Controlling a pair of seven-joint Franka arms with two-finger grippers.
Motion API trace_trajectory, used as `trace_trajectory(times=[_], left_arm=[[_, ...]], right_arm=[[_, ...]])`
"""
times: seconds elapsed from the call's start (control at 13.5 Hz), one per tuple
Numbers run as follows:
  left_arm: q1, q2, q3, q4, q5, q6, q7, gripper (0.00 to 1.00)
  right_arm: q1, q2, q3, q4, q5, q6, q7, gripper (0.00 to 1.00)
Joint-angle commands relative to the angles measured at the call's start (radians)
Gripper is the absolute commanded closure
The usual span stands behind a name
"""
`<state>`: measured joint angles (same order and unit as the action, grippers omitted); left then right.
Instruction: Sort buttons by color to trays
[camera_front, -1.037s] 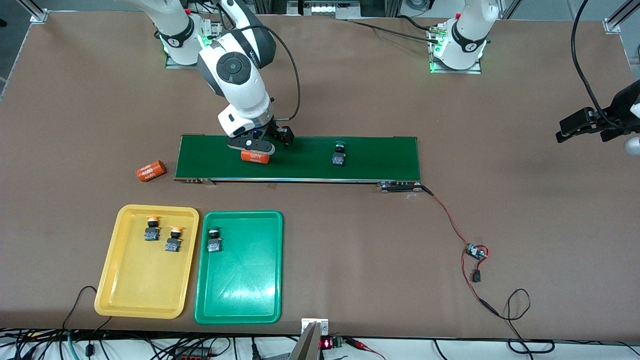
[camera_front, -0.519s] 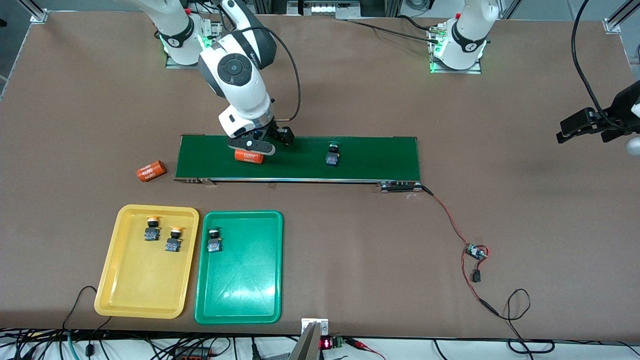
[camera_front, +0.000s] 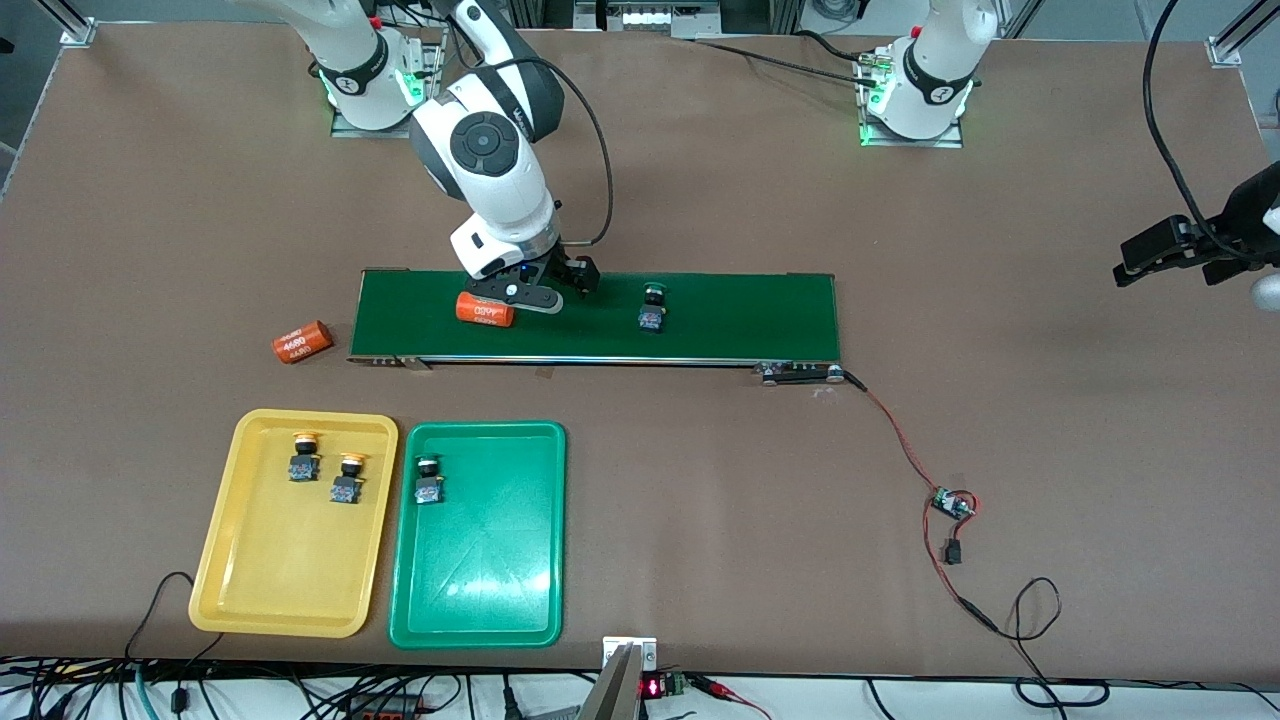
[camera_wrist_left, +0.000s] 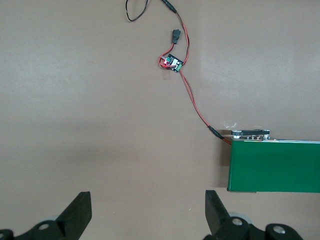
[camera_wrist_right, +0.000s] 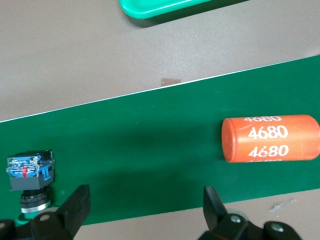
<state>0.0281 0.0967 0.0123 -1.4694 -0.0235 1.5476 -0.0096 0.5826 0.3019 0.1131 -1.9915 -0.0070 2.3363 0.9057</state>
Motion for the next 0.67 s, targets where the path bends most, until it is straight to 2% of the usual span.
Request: trace_trajectory(times=[0.0, 0.59], left_arm=[[-0.002, -0.017, 0.008, -0.003, -0.006, 0.002, 0.02, 0.0], [0.032, -0.015, 0.009, -0.008, -0.016, 0.003, 0.019, 0.0]], right_arm=[[0.011, 0.016, -0.004, 0.02, -0.008, -0.005, 0.022, 0.0], [0.025, 0.025, -0.006, 0.034, -0.008, -0.005, 0.022, 0.0]])
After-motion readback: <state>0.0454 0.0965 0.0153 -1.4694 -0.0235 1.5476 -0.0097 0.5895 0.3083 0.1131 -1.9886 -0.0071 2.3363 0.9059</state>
